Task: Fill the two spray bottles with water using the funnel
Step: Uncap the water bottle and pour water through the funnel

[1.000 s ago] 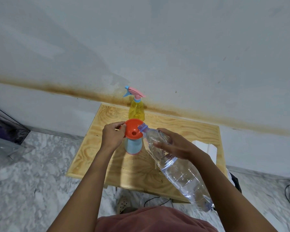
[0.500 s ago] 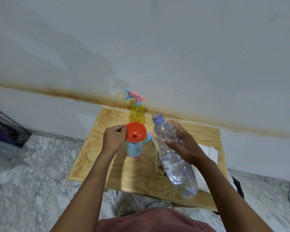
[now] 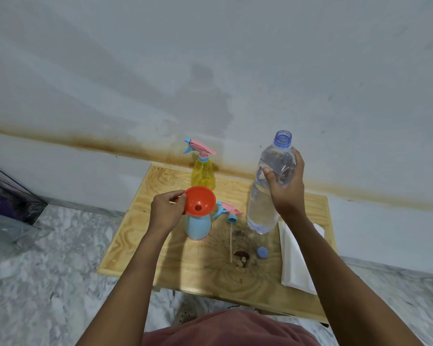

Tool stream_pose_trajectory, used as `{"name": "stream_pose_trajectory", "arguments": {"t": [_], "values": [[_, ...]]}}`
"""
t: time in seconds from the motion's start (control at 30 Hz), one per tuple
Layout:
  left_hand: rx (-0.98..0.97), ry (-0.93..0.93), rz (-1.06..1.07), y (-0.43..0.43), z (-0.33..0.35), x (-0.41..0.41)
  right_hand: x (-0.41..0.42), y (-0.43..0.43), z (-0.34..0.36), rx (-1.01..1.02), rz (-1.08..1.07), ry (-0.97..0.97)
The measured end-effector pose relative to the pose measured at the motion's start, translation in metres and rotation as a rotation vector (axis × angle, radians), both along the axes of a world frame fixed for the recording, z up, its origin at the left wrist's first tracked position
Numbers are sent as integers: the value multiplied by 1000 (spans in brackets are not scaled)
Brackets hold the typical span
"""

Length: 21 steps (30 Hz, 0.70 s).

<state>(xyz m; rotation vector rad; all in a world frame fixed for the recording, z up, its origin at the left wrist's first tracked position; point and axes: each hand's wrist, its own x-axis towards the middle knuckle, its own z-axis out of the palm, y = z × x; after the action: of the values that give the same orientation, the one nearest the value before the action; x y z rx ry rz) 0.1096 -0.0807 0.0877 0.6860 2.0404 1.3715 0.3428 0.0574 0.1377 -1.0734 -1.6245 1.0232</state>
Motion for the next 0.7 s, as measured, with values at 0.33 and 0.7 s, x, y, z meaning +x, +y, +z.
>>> {"name": "stream_pose_trajectory", "arguments": {"t": [0.33,0.7], "values": [[-6,3,4,-3,2,0,-18,21,-19,8,-181,16],[0,-4,7,-4,0,1,-6,9,-32,-21,-235,92]]}}
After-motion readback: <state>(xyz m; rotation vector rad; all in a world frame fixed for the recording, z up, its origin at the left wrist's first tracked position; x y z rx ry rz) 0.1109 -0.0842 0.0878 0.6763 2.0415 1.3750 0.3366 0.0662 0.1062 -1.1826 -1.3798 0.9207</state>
